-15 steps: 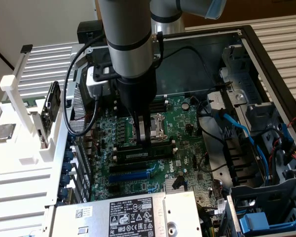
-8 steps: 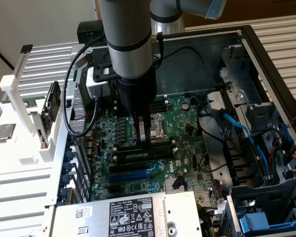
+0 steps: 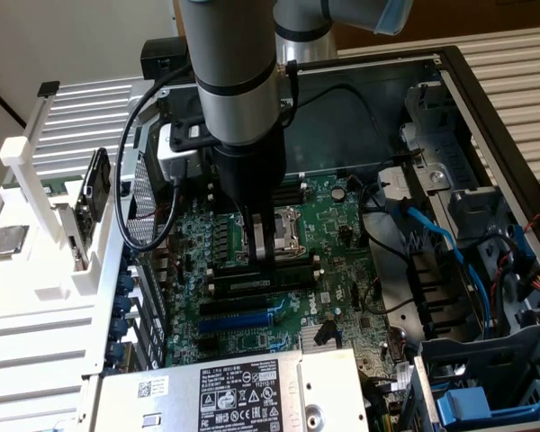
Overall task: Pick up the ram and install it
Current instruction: 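Press down the ram until it locks into place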
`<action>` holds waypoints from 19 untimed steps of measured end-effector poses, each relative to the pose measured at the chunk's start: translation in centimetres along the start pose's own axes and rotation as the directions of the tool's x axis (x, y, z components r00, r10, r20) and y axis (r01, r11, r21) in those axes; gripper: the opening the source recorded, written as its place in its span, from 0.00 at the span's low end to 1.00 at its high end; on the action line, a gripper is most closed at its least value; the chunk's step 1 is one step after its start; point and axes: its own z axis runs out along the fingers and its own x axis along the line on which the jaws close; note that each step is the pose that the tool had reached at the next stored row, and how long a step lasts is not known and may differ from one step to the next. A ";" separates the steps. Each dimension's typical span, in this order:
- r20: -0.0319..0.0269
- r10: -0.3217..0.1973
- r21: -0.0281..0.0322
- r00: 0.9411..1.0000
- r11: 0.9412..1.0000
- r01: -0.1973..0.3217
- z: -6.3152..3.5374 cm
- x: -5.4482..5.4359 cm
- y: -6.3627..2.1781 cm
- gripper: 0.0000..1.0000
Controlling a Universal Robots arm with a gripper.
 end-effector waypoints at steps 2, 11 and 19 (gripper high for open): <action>0.000 0.000 0.000 1.000 1.000 0.000 0.10 0.0 0.01 0.10; 0.001 0.000 0.000 1.000 1.000 0.000 -1.10 0.0 -0.04 0.10; 0.000 0.000 0.000 1.000 1.000 0.000 -2.74 -0.1 -0.16 0.10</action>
